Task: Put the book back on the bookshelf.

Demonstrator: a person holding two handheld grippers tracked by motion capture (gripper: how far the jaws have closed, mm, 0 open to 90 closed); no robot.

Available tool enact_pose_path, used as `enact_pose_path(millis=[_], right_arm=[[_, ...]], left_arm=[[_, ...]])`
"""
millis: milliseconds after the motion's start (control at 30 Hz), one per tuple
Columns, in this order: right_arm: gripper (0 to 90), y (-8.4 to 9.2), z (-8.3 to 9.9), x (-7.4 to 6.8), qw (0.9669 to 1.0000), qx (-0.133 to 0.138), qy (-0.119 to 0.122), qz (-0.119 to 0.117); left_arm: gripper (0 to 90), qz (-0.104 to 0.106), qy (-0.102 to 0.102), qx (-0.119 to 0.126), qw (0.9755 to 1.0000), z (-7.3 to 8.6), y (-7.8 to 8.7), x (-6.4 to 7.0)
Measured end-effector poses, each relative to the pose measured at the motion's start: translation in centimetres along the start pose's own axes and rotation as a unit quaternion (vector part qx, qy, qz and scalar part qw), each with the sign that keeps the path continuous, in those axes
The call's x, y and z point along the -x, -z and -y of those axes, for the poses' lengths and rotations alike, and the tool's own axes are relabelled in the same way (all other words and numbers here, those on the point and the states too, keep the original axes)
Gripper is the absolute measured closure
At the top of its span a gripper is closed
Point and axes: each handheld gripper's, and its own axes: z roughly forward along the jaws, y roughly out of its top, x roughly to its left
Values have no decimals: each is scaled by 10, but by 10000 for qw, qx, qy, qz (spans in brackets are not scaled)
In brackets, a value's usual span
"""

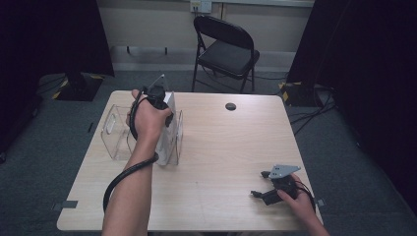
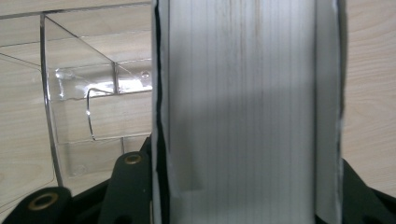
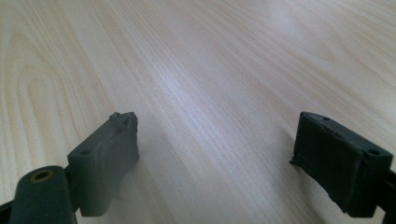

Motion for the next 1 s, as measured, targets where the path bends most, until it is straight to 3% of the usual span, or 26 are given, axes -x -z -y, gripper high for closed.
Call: enact_pose_path(millis=[600,1000], right_arm=[[126,0,0,0,10000,1,7,-5],[126,0,0,0,10000,-1,20,-16]], left_arm=[[525,-99,120,111,9998,4,-8,3],[506,-127,11,272,9995,8,-5,2]])
